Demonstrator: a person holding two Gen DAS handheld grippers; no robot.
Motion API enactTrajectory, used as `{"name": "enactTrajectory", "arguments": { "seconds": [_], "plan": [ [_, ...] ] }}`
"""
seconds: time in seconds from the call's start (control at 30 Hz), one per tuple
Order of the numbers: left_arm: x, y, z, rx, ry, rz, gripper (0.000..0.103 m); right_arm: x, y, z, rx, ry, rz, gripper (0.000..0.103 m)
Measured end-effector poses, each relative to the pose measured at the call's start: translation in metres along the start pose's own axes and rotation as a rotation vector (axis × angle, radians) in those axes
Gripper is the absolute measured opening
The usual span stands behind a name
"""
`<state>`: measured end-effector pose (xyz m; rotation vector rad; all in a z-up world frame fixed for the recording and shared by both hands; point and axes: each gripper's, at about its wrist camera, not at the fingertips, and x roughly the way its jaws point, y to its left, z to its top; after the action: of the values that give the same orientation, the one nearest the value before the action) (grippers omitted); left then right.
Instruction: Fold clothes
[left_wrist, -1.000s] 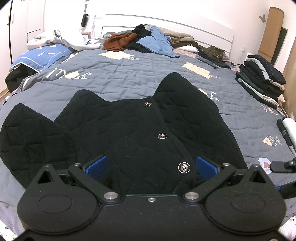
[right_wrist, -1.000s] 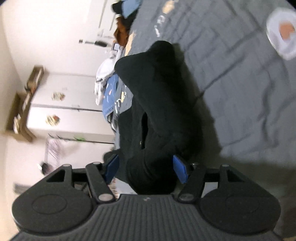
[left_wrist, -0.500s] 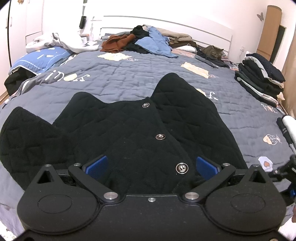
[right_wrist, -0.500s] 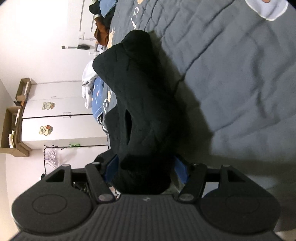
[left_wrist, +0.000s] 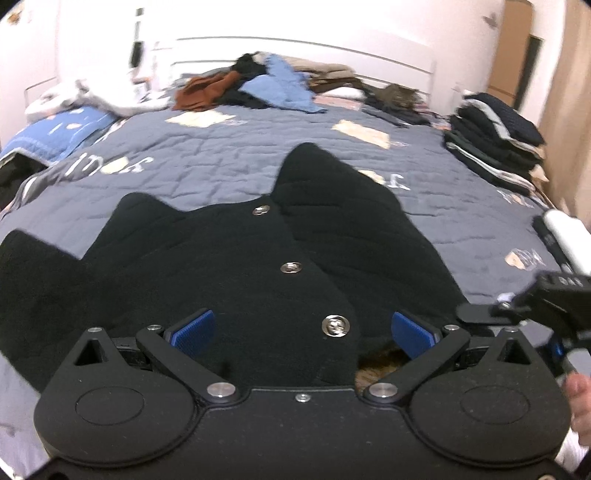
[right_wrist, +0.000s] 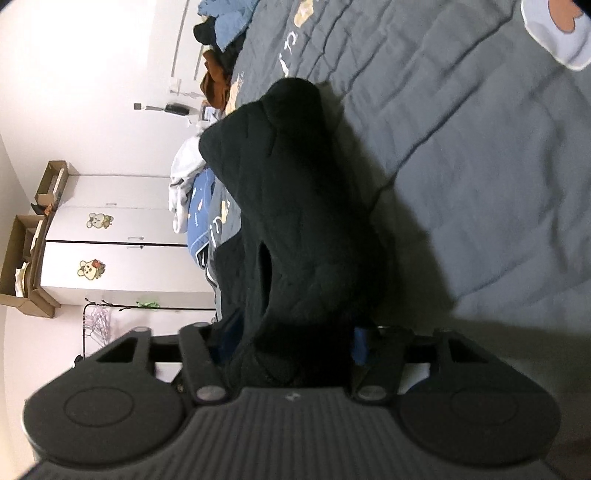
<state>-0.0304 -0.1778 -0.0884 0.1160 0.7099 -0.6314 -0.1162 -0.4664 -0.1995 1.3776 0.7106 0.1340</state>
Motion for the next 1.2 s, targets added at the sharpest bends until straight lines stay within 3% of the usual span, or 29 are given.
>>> {"name": "enactTrajectory", "arguments": {
  "seconds": [0.07,0.17,0.3,0.57,0.87,0.97,1.2],
  "plan": [
    [-0.001,-0.006,-0.002,0.035,-0.006,-0.014,0.103,-0.001,0.0,0.001,-0.011,-0.02,0.005,0.022],
    [-0.002,-0.015,-0.004,0.115,-0.015,-0.053,0.103,-0.003,0.004,0.003,-0.033,-0.042,0.012,0.017],
    [-0.001,-0.02,-0.009,0.287,-0.007,-0.096,0.103,-0.004,0.008,0.004,-0.047,-0.065,0.02,0.016],
    [-0.005,-0.021,-0.038,0.463,0.06,-0.12,0.103,-0.003,0.008,0.009,-0.043,-0.063,0.026,0.015],
    [0.004,-0.025,-0.075,0.706,0.114,-0.041,0.103,0.0,0.009,0.011,-0.039,-0.052,0.022,0.015],
    [0.01,-0.024,-0.086,0.783,0.115,0.029,0.102,0.001,0.008,0.013,-0.028,-0.049,0.019,0.015],
    [0.029,-0.029,-0.108,0.966,0.106,0.117,0.092,0.003,0.008,0.014,-0.018,-0.044,0.022,0.015]
  ]
}}
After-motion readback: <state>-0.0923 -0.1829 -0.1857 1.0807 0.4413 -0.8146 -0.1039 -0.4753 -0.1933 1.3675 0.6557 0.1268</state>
